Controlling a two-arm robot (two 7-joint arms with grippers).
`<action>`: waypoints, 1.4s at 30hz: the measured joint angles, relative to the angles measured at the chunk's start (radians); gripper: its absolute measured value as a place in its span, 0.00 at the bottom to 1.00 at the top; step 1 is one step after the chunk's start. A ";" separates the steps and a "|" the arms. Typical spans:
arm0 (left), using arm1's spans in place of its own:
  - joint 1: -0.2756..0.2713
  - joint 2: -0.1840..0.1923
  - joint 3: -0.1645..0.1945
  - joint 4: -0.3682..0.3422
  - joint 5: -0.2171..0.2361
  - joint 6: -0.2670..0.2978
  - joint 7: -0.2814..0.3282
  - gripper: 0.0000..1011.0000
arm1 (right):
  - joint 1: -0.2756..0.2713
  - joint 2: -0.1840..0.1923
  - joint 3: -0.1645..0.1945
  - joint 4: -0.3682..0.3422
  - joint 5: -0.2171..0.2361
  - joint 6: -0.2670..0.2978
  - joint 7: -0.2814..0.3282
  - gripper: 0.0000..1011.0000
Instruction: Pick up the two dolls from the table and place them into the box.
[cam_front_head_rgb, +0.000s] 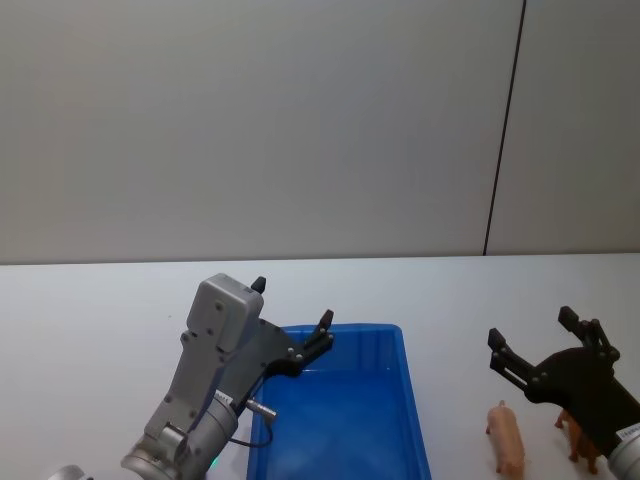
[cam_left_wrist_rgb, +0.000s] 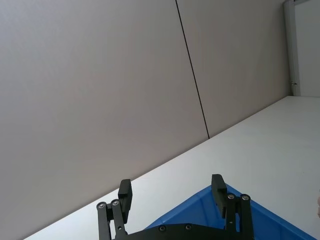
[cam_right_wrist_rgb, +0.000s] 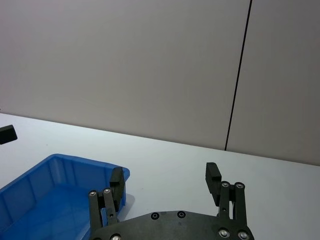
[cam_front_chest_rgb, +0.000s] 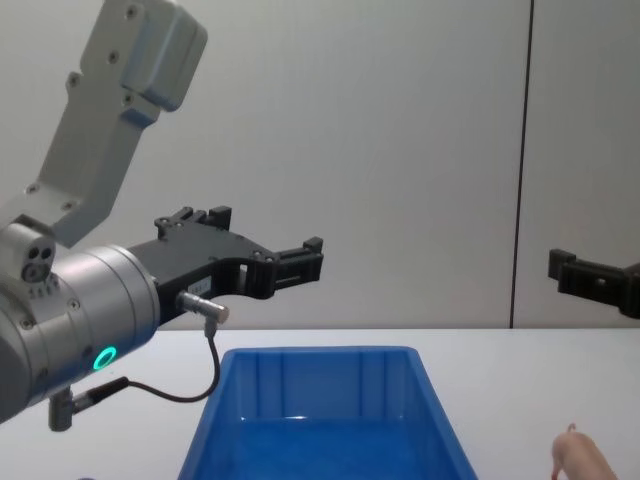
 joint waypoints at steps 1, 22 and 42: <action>0.000 0.000 0.000 0.000 0.000 0.000 0.000 0.99 | 0.000 0.000 0.000 0.000 0.000 0.000 0.000 0.99; 0.000 0.000 0.000 0.000 0.000 0.000 0.000 0.99 | 0.000 0.000 0.000 0.000 0.000 0.000 0.000 0.99; 0.000 0.000 0.000 0.000 0.000 0.000 0.000 0.99 | 0.000 0.000 0.000 0.000 0.000 0.000 0.000 0.99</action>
